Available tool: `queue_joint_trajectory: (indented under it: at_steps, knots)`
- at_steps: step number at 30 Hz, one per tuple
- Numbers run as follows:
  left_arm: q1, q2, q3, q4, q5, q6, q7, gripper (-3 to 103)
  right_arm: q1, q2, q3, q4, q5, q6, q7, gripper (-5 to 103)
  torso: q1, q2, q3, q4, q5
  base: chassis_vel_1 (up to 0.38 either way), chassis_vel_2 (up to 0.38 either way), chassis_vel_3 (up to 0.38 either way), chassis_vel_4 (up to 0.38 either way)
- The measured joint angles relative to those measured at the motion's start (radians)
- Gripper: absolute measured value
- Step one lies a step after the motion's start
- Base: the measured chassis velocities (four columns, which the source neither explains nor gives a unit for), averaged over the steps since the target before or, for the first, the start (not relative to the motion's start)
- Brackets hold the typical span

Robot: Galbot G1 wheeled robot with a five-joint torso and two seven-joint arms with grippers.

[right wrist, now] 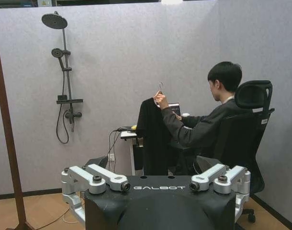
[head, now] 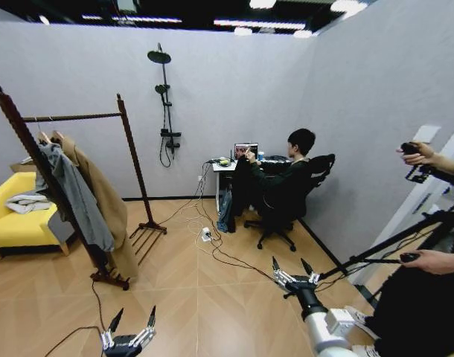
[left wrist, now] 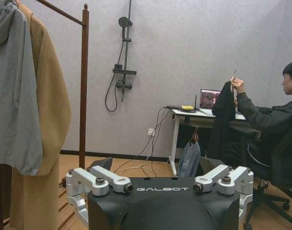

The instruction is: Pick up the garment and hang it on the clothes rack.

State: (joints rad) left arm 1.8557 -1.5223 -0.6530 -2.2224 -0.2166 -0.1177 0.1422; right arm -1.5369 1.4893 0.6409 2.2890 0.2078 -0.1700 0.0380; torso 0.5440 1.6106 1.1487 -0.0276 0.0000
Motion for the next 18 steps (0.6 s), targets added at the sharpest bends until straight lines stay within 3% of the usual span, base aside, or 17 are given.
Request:
queue_joint_trajectory:
  at_steps: [18]
  knots:
    - [0.000, 0.000, 0.000, 0.000, 0.000, 0.000, 0.000, 100, 0.019, -0.011, -0.007, 0.009, 0.019, -0.010, -0.005, 100, 0.000, 0.000, 0.000, -0.0001, 0.0000, 0.000, 0.000, 0.000, 0.000]
